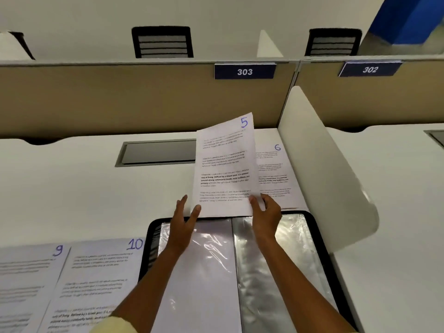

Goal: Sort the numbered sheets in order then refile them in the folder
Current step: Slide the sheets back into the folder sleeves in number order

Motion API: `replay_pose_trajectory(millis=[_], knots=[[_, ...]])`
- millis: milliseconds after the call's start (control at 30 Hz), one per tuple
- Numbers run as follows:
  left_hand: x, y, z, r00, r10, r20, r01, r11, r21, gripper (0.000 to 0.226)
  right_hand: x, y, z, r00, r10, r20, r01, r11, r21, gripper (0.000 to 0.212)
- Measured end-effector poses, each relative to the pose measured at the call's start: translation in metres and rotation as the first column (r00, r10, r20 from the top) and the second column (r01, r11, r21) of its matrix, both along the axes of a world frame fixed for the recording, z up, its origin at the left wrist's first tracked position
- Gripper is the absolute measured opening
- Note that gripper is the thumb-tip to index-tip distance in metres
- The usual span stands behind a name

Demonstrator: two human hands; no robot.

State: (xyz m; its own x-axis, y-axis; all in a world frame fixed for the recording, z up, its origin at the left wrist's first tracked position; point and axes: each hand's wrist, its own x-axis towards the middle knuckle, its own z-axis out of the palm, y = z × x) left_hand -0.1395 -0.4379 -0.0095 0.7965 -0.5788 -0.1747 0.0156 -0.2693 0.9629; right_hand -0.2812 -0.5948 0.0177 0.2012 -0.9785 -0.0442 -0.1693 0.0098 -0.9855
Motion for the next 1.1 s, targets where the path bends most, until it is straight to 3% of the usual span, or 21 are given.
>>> replay_pose_trajectory(millis=[133,200,367,500,633,833,1100], knots=[[-0.032,0.020,0.027,0.967,-0.037,-0.253,-0.019,0.976,-0.216,0.048,-0.035,0.032,0.008,0.999,-0.024,0.024,0.024,1.000,0.009,0.005],[-0.046,0.033,0.034,0.940,-0.035,-0.341,-0.045,0.973,-0.225,0.036,-0.055,0.051,0.012,0.999,-0.043,0.026,0.043,0.999,0.009,0.004],[-0.079,0.075,0.038,0.931,-0.076,-0.357,0.001,0.978,-0.207,0.032,-0.107,0.102,0.022,0.995,-0.081,0.054,0.079,0.996,0.038,0.002],[-0.111,0.107,0.041,0.918,-0.107,-0.381,0.025,0.976,-0.215,0.013,-0.145,0.140,0.032,0.988,-0.103,0.113,0.095,0.992,0.079,0.010],[-0.151,0.131,0.042,0.893,-0.139,-0.427,0.068,0.982,-0.177,0.009,-0.189,0.175,0.036,0.965,-0.163,0.204,0.115,0.967,0.229,0.002],[-0.220,0.145,0.024,0.854,-0.160,-0.494,0.118,0.986,-0.115,0.021,-0.249,0.216,0.024,0.843,-0.411,0.348,0.156,0.805,0.573,0.023],[-0.310,0.149,0.014,0.816,-0.239,-0.526,0.213,0.971,-0.111,0.023,-0.323,0.242,0.013,0.860,-0.373,0.348,0.082,0.775,0.627,0.030]])
